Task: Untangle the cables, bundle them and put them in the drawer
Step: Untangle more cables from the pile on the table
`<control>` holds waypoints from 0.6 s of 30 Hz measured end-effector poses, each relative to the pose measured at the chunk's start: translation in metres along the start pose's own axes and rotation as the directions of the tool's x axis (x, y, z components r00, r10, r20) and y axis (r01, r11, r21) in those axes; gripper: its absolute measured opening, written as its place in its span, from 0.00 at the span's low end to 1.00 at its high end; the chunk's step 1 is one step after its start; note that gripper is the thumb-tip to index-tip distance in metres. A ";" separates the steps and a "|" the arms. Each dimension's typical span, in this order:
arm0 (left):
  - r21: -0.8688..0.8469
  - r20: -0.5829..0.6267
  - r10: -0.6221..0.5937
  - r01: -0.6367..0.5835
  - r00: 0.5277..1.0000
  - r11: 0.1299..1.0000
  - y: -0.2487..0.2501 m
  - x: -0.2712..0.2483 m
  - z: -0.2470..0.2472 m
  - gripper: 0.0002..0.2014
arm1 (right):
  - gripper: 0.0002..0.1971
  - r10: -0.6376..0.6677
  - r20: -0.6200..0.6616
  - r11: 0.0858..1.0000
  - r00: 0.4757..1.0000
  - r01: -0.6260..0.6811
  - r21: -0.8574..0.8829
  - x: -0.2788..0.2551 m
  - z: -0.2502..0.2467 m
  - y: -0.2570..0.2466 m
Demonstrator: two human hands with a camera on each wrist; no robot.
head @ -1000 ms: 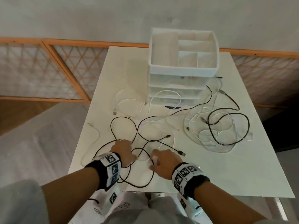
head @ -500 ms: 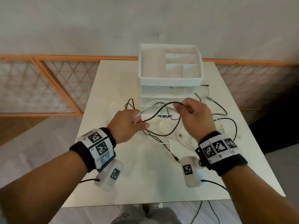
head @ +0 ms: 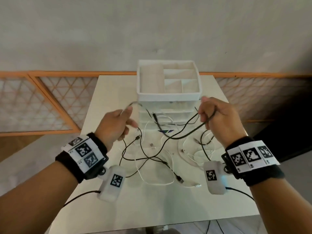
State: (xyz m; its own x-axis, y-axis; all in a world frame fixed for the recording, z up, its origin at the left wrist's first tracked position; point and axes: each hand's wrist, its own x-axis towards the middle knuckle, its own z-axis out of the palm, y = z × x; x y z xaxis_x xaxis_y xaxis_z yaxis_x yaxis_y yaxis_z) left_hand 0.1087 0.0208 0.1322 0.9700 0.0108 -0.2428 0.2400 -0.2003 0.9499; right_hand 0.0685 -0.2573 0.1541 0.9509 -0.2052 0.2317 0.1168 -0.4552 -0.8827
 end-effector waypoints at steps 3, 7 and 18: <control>-0.040 0.181 0.181 -0.177 0.967 0.983 0.041 -0.011 0.020 0.15 | 0.12 -0.132 0.208 0.989 0.969 0.143 -0.039 -0.010 0.015 -0.014; 0.070 0.332 0.241 -0.279 0.912 0.958 0.046 -0.018 0.062 0.17 | 0.17 -0.190 0.391 0.979 0.901 0.203 0.008 -0.015 0.022 -0.031; 0.339 0.213 0.168 -0.234 0.962 0.911 -0.003 0.017 0.045 0.19 | 0.18 -0.034 0.288 0.956 0.957 0.114 -0.269 -0.008 -0.009 0.007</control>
State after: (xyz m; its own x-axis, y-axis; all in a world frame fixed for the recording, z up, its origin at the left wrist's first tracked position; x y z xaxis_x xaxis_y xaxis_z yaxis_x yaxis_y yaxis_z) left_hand 0.1222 -0.0226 0.1161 0.9657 -0.2324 -0.1159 -0.0216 -0.5167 0.8559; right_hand 0.0591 -0.2667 0.1493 0.9887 0.0681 0.1339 0.1435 -0.6915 -0.7079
